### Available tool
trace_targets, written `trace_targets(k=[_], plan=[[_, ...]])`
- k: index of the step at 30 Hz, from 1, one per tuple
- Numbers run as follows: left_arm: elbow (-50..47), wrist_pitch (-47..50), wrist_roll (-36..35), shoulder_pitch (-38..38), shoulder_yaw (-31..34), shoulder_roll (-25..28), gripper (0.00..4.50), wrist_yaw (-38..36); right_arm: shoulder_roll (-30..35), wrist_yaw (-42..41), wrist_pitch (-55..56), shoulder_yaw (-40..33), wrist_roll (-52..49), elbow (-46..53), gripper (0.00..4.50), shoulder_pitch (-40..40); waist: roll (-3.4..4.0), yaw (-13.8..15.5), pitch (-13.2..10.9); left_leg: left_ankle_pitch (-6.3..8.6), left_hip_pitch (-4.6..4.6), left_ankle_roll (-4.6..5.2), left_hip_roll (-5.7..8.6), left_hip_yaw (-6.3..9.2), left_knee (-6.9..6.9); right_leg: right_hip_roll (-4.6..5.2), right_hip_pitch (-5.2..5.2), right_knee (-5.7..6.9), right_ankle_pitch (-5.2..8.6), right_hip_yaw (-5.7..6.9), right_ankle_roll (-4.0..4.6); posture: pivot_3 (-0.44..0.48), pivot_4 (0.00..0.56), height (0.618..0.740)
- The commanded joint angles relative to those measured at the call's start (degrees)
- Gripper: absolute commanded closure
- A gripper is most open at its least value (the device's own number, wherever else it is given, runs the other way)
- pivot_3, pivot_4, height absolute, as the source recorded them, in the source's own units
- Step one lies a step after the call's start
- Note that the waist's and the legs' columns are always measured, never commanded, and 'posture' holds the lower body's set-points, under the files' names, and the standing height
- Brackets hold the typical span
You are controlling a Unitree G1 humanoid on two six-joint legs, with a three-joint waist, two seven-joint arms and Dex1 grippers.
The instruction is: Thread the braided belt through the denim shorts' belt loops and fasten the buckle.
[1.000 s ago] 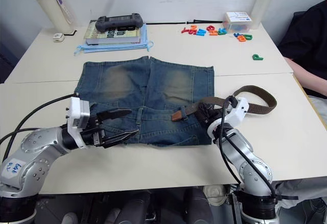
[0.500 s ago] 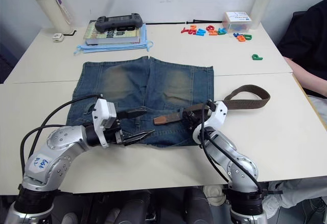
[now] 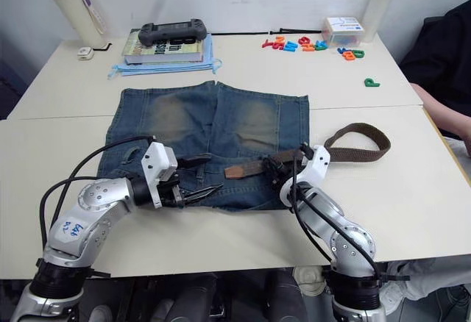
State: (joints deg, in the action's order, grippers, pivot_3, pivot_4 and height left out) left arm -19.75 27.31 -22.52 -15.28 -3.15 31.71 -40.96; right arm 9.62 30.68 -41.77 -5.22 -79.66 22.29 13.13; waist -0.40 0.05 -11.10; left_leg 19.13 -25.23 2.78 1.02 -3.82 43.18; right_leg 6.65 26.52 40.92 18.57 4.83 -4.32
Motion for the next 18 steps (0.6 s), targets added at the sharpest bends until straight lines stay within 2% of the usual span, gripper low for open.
trace_targets(k=[1,3,8,12,16,18], plan=[[-0.7,-1.3,0.1,-1.2,0.2,-0.4,0.48,-0.4,2.9,1.8,-0.2,-3.7,-3.2,3.9,1.08,-0.2,-0.01,0.2,0.0,0.01,-0.02,0.01,0.0,0.01,0.01,0.0,0.0,-0.01,-0.01,0.0,-0.01,0.0,0.15,0.667],[-0.3,-1.3,-0.2,-1.5,0.3,-0.8,0.48,-0.7,5.7,2.4,-0.9,-4.8,-5.8,6.1,0.08,-1.1,-0.01,0.4,0.0,0.03,-0.05,0.05,0.01,0.01,0.02,0.01,0.0,-0.07,-0.02,0.0,-0.03,0.0,0.15,0.667],[1.0,-1.2,-0.4,-3.2,-0.2,-2.0,0.48,-1.5,15.7,1.4,-4.3,-5.8,-10.9,11.8,0.03,-4.8,-0.01,0.8,0.0,0.05,-0.1,0.09,0.03,0.0,0.02,0.02,0.0,-0.15,-0.03,0.01,-0.05,0.0,0.15,0.667],[2.2,-1.1,-0.3,-4.7,-0.6,-2.9,0.48,-1.9,20.9,-0.4,-4.0,-5.8,-12.9,14.8,0.03,-6.2,-0.02,0.6,0.0,0.05,-0.07,0.09,0.0,-0.01,0.01,0.0,0.0,-0.13,-0.03,0.01,-0.05,0.0,0.15,0.667],[3.7,-1.6,0.3,-5.9,-1.3,-3.8,0.48,-2.4,23.4,-2.7,-3.2,-4.7,-13.6,17.1,1.84,-6.8,-0.02,0.8,0.0,0.06,-0.07,0.1,0.0,-0.01,0.01,-0.01,-0.02,-0.16,-0.03,0.02,-0.06,0.0,0.15,0.667],[4.9,-2.2,0.9,-6.7,-2.5,-4.6,0.48,-3.0,25.6,-5.5,-4.4,-3.1,-10.8,19.4,2.78,-6.4,-0.03,1.1,0.0,0.06,-0.07,0.1,0.0,0.0,0.01,-0.01,-0.03,-0.18,-0.04,0.03,-0.08,0.0,0.15,0.667]])
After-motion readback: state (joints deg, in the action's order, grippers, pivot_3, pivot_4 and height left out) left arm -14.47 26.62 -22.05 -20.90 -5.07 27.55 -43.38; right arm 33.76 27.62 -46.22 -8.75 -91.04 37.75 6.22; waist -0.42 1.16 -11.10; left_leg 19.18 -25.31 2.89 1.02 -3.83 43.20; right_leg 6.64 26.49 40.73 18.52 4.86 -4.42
